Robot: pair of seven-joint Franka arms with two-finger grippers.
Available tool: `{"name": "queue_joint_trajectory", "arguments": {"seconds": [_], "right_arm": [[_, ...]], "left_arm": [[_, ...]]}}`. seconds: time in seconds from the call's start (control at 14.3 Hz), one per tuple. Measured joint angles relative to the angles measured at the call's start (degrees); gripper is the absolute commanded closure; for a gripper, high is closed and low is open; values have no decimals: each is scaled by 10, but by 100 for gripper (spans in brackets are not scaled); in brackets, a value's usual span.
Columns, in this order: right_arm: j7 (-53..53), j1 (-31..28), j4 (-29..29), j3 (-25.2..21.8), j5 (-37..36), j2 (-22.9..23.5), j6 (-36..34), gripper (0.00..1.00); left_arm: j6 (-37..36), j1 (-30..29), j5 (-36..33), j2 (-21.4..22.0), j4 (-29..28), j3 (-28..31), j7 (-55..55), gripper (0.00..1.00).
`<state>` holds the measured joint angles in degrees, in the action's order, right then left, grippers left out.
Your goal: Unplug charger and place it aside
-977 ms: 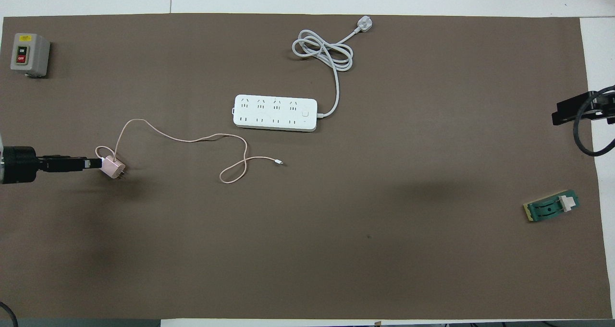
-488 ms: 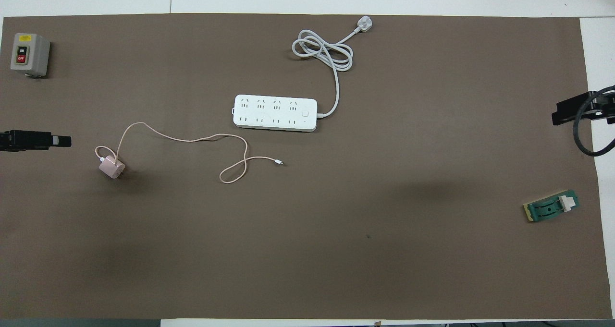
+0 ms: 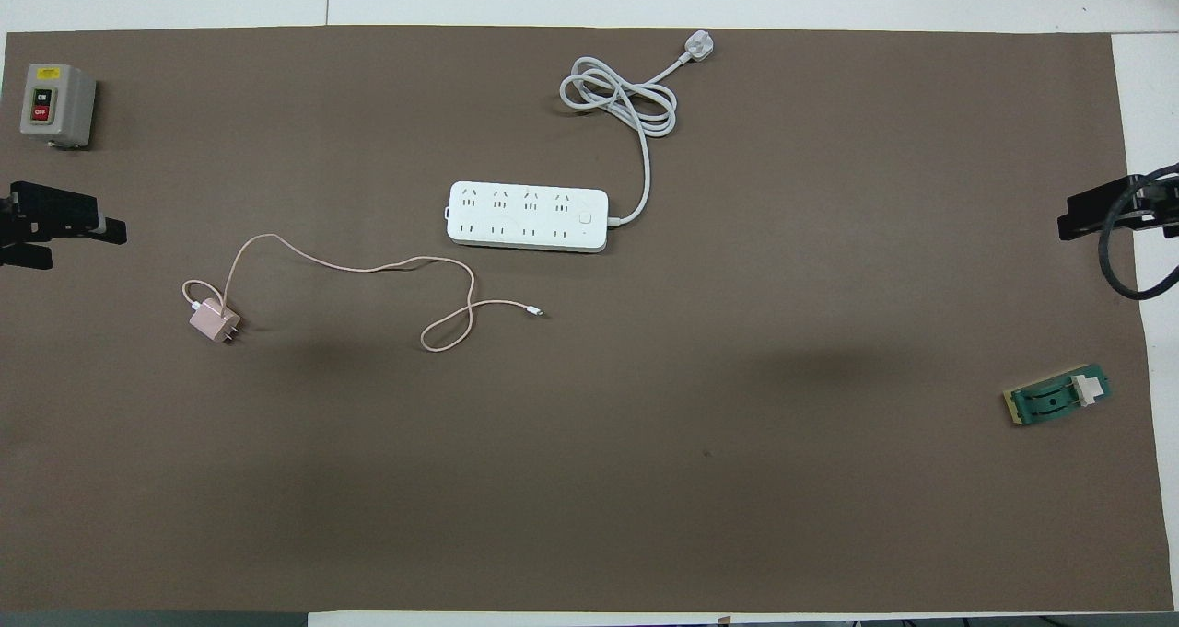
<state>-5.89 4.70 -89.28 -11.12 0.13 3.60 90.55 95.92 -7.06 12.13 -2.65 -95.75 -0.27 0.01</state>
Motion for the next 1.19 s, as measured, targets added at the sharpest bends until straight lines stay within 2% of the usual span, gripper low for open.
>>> {"name": "queue_joint_trajectory", "arguments": {"seconds": [0.28,0.56,1.19], "right_arm": [[0,0,0,0,0,0,0,0],[0,0,0,0,0,0,0,0],[0,0,0,0,0,0,0,0]], "left_arm": [[-12,50,-90,33,12,-1,-62,0],[-61,70,-177,59,12,-2,-68,0],[-65,70,-168,66,12,1,-57,0]]}}
